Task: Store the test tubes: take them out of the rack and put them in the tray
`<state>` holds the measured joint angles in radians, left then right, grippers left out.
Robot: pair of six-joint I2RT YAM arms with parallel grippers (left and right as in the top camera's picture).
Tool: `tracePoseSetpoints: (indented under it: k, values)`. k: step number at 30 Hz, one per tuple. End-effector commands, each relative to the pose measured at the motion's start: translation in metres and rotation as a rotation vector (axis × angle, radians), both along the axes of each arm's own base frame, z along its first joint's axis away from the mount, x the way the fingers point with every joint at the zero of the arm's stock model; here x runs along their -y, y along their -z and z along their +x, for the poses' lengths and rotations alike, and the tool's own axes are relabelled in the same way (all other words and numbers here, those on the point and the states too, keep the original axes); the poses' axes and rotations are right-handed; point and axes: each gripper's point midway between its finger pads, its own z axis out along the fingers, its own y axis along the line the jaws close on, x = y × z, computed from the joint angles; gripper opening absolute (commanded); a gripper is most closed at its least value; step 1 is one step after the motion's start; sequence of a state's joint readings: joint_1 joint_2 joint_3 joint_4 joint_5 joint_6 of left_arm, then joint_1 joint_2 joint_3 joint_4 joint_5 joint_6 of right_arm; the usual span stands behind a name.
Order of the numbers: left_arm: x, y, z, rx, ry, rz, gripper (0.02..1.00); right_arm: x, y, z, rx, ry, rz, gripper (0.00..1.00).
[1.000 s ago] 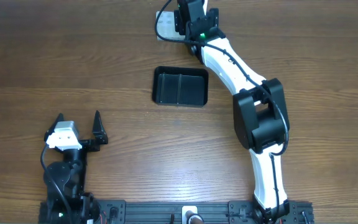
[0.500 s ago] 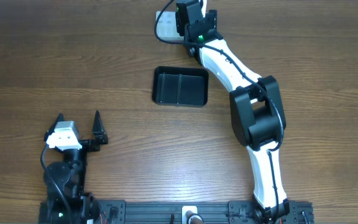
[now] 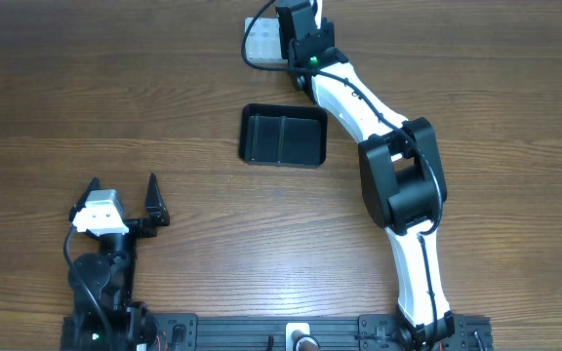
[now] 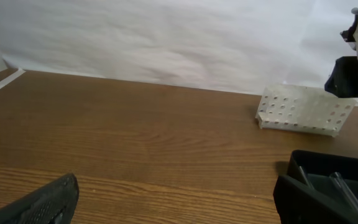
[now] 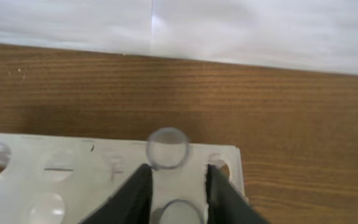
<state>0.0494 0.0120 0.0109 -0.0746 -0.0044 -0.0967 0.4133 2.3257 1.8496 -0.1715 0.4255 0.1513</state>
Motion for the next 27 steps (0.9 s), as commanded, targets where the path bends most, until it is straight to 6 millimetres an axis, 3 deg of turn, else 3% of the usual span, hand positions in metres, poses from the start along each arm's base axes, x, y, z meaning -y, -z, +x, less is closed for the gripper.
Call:
tracePoseSetpoints:
  k: [1,7,16,27]
  values:
    - [-0.002,0.001,0.0,0.0,-0.006,0.014,0.996,-0.005,-0.007,0.004,0.023,0.004,0.001,0.198]
    - [-0.002,0.001,0.0,0.0,-0.006,0.014,0.998,-0.008,-0.007,0.003,0.023,-0.001,0.001,0.073]
    - [-0.002,0.001,0.0,0.0,-0.006,0.014,0.998,-0.017,-0.012,0.002,0.032,-0.016,0.004,0.073]
    - [-0.002,0.001,0.0,0.0,-0.006,0.015,0.998,-0.018,-0.085,-0.002,0.137,-0.018,0.039,0.069]
